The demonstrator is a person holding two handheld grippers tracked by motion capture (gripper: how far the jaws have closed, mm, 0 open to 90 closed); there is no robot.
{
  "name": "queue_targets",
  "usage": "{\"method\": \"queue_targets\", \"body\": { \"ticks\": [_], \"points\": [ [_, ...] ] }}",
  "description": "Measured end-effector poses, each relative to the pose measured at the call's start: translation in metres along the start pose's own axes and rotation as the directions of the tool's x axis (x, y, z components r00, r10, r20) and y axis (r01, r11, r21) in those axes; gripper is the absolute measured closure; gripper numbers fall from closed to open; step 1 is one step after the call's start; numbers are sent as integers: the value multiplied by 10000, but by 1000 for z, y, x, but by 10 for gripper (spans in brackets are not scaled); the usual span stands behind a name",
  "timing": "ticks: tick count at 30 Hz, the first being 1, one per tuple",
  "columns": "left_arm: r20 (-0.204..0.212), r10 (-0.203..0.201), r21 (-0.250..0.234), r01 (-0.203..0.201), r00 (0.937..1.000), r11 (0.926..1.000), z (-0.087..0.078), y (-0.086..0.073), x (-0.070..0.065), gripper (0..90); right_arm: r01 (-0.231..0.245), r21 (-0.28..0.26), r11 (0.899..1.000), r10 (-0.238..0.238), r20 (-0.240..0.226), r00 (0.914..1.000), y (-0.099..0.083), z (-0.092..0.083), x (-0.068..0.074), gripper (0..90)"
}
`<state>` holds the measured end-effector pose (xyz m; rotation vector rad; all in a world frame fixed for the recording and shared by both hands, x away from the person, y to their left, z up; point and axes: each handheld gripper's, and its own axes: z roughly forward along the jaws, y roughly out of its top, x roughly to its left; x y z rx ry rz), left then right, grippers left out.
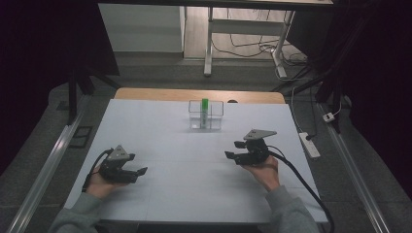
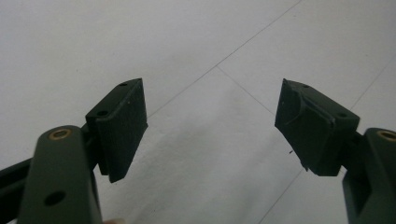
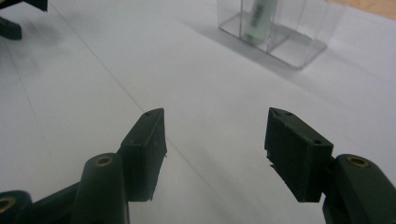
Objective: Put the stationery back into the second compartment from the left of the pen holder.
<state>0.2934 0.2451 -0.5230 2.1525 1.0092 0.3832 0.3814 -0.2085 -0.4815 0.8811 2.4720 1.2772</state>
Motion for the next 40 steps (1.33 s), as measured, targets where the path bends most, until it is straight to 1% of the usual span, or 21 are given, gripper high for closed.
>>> {"method": "queue_targets", "body": {
  "ticks": [1, 2, 3, 4, 5, 8, 9, 10, 11, 12, 13, 19, 22, 26, 27, 35, 40],
  "points": [
    [-6, 5, 1, -5, 10000, 10000, 0, 0, 0, 251, -52, 39, 10000, 52, 76, 10000, -8, -7, -2, 378],
    [-10, 8, 2, -8, 10000, 10000, 0, 0, 0, 251, -52, 39, 10000, 52, 76, 10000, -8, -7, -2, 378],
    [-8, 3, 4, -3, 10000, 10000, 0, 0, 0, 251, -89, 122, 9999, 86, 201, 9998, -15, -14, -4, 375],
    [-11, 3, 13, -3, 10000, 10000, 0, 0, 0, 251, -89, 122, 9999, 86, 201, 9998, -15, -14, -4, 375],
    [-16, 7, 21, -7, 10000, 10000, 0, 0, 0, 251, -107, 162, 9998, 102, 327, 9994, -18, -17, -5, 375],
    [-21, 17, 45, -16, 10000, 10000, 1, 0, 0, 251, -191, 222, 9996, 179, 497, 9986, -27, -27, -8, 371],
    [-19, 6, 48, -6, 10000, 10000, 1, 0, -1, 250, -201, 363, 9991, 178, 644, 9978, -34, -31, -9, 370],
    [-22, 10, 48, -10, 10000, 10000, 1, 0, -1, 250, -201, 363, 9991, 178, 644, 9978, -34, -31, -9, 370],
    [-21, -7, 34, 7, 10000, 10000, 1, 1, -1, 250, -218, 490, 9986, 180, 766, 9969, -40, -36, -10, 368],
    [-21, -7, 34, 7, 10000, 10000, 1, 1, -1, 250, -218, 490, 9986, 180, 766, 9969, -40, -36, -10, 368],
    [-21, -16, 28, 16, 10000, 10000, 1, 1, -1, 250, -179, 631, 9978, 120, 928, 9956, -45, -40, -10, 364],
    [-12, 19, 65, -19, 10000, 10000, 2, 1, -2, 250, -249, 636, 9977, 182, 1039, 9944, -55, -48, -11, 361],
    [-14, 19, 64, -18, 10000, 10000, 2, 2, -3, 250, -374, 569, 9977, 312, 1065, 9938, -59, -50, -13, 351],
    [-10, 24, 60, -24, 10000, 10000, 3, 2, -3, 250, -284, 634, 9976, 206, 1208, 9925, -63, -51, -14, 343],
    [-8, 24, 60, -24, 10000, 10000, 3, 2, -3, 250, -304, 603, 9977, 234, 1143, 9932, -63, -51, -15, 338],
    [24, 21, 16, -21, 10000, 10000, 2, 2, -3, 249, -259, 583, 9980, 191, 1149, 9932, -65, -51, -16, 333],
    [69, -1, 0, 1, 10000, 10000, 3, 2, -3, 249, -143, 580, 9982, 74, 1180, 9930, -65, -51, -15, 321]
  ]
}}
